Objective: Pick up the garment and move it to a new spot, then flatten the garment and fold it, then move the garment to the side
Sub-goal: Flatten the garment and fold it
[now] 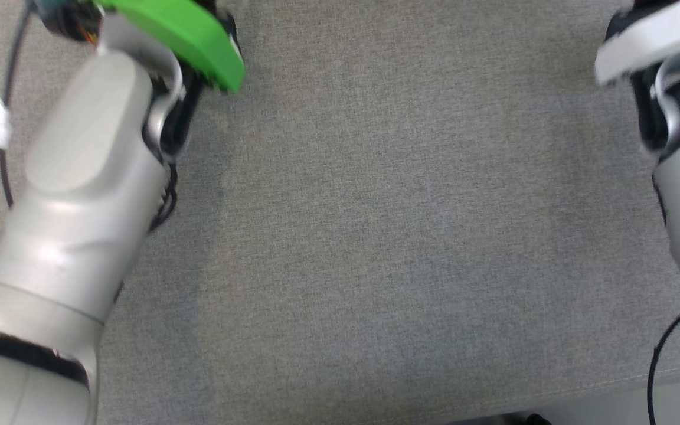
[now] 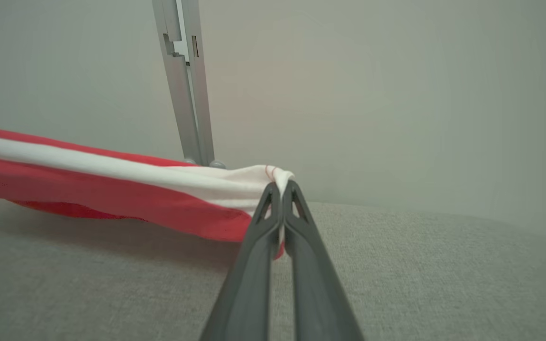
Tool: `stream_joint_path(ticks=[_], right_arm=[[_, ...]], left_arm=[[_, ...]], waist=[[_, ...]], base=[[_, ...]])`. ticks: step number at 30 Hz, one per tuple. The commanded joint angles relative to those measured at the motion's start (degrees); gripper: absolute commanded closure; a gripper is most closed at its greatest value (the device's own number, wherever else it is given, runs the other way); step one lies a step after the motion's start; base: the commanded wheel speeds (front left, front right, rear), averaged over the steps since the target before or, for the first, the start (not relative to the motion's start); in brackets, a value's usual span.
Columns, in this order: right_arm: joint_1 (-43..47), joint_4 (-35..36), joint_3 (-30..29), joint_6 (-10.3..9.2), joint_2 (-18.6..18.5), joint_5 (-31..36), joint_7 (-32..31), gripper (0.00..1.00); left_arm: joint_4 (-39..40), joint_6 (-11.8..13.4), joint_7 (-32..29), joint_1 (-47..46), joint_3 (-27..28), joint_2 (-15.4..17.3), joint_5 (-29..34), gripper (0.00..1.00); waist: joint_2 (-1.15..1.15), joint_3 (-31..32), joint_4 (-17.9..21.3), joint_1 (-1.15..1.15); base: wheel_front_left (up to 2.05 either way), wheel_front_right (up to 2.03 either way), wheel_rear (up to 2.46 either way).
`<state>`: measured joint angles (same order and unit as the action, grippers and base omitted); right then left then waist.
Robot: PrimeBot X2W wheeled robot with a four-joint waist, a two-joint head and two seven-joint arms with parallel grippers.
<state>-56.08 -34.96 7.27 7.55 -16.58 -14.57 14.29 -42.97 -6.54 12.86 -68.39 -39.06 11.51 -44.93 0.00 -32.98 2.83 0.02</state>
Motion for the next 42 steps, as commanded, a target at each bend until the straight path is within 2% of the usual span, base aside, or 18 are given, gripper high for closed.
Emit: stream_joint_path(ticks=[1,5,10,14,17,19,22,26,28,32,37,42], right_arm=[[4.26,0.71,1.01,-0.13,-1.04,-1.25,0.64,1.0],[16.55,5.98,3.6,-0.14,-3.91,-3.27,0.94,1.0],[34.76,15.08,0.62,-0.16,-6.39,-5.0,0.93,1.0],[50.36,21.43,-2.72,-0.19,-6.34,-5.44,0.94,1.0],[62.19,26.9,-6.73,-0.21,-5.38,-5.81,0.94,1.0],[68.8,30.11,-9.07,-0.2,-3.85,-6.64,0.95,1.0],[74.01,33.67,-11.65,-0.2,-2.05,-7.87,0.91,1.0],[72.2,36.14,-10.78,-0.17,-2.98,-8.07,-1.45,1.0],[68.47,36.48,-9.98,-0.14,-4.23,-7.82,-2.85,1.0],[57.63,35.2,-6.84,-0.13,-7.18,-8.29,-5.77,1.0],[41.01,30.03,-1.23,-0.12,-10.48,-8.85,-9.77,1.0],[26.94,21.77,2.87,-0.12,-11.8,-8.71,-11.17,1.0]], left_arm=[[0.21,-0.3,0.95,4.73,-0.07,-0.03,-0.97,1.0],[3.64,-0.52,2.1,18.11,1.01,0.04,-3.56,1.0],[10.99,0.81,2.17,37.24,1.69,1.03,-5.15,1.0],[20.06,4.34,2.18,52.65,1.21,2.51,-6.67,1.0],[28.7,8.49,1.82,62.48,0.05,4.22,-7.34,1.0],[34.18,10.65,0.66,66.67,-1.37,5.51,-6.59,1.0],[40.33,13.31,-1.21,70.2,-2.64,6.7,-6.1,1.0],[45.36,14.75,-4.75,67.12,-3.67,7.48,-5.06,1.0],[46.74,14.85,-7.13,64.54,-3.7,6.77,-5.71,1.0],[47.82,15.66,-10.72,56.14,-3.39,6.26,-2.82,1.0],[45.66,16.09,-14.78,46.33,-2.31,2.21,-3.97,1.0],[37.36,16.85,-15.21,37.87,-0.97,-2.05,-3.24,1.0]], waist=[[0.0,2.63,-0.46,-0.02],[0.0,6.73,-1.23,-0.02],[0.0,14.12,-2.36,-0.02],[0.0,19.61,-2.89,-0.02],[0.0,22.26,-3.81,-0.02],[0.0,23.22,-4.66,-0.02],[0.0,23.95,-5.68,-0.02],[0.0,23.21,-6.09,-0.02],[0.0,21.94,-6.28,-0.02],[0.0,17.39,-6.85,-0.02],[0.0,10.32,-8.64,-0.02],[0.0,5.38,-10.58,-0.02]], base=[[0.0,0.0,0.0],[0.0,0.0,0.0],[0.0,0.0,0.0],[0.0,0.0,0.0],[0.0,0.0,0.0],[0.0,0.0,0.0],[0.0,0.0,0.0],[0.0,0.0,0.0],[0.0,0.0,0.0],[0.0,0.0,0.0],[0.0,0.0,0.0],[0.0,0.0,0.0]])
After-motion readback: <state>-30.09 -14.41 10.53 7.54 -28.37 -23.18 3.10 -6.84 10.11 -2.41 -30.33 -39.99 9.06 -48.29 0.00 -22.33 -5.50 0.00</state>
